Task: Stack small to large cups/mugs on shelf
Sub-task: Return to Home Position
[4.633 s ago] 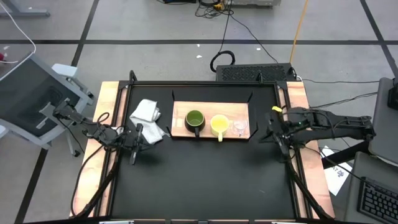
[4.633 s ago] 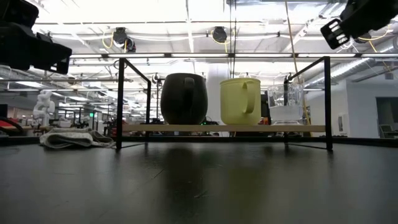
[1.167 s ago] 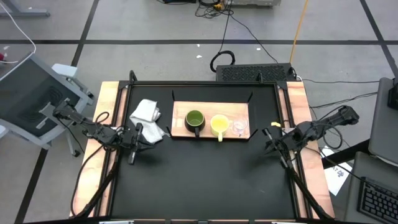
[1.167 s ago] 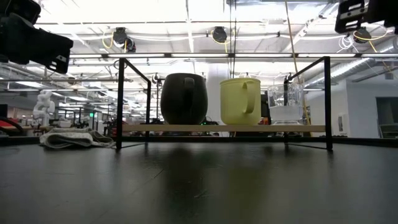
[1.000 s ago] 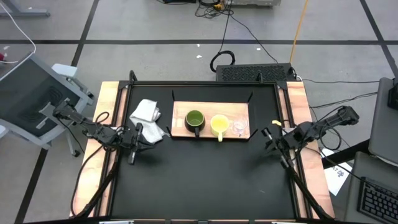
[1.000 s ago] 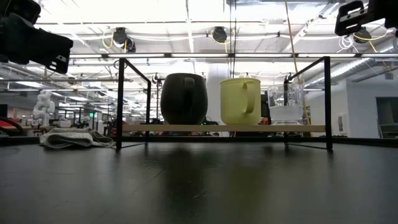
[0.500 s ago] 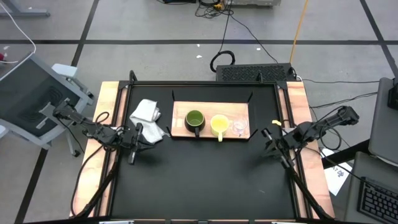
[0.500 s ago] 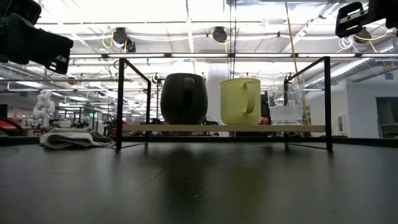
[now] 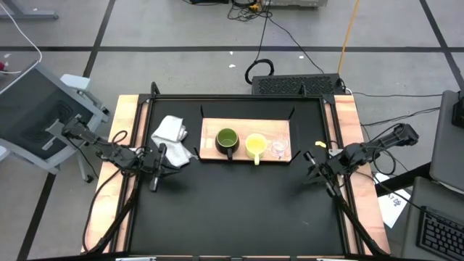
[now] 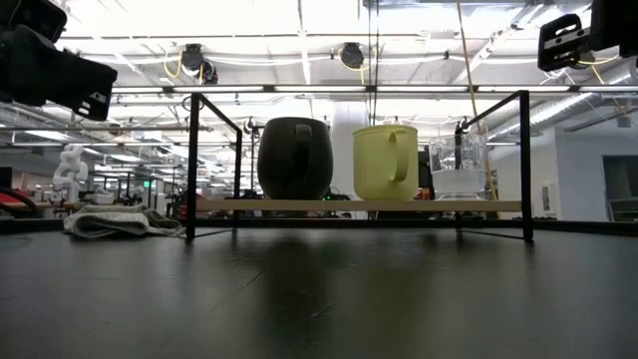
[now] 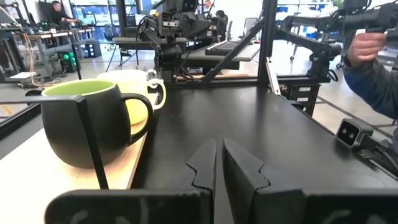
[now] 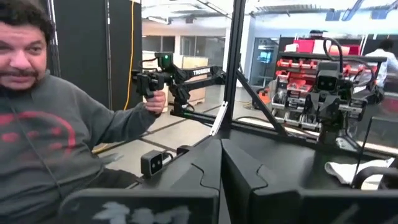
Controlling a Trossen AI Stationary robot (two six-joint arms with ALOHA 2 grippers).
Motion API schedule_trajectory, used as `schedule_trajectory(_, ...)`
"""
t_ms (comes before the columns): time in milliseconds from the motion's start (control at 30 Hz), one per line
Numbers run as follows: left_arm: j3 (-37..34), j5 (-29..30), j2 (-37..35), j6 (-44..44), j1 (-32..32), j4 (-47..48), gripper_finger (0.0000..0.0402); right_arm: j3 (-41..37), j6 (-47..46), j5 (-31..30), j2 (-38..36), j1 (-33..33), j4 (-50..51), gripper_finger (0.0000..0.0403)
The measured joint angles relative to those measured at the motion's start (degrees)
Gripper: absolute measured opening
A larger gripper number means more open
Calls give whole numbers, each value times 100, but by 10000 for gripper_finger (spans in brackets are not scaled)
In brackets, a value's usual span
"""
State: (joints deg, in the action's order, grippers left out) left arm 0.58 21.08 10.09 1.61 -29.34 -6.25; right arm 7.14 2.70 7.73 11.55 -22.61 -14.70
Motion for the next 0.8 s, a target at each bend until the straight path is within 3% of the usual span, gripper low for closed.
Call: schedule_trajectory(800, 2, 0, 2, 6, 2, 50, 31, 2, -206, 2, 0, 0, -1, 0)
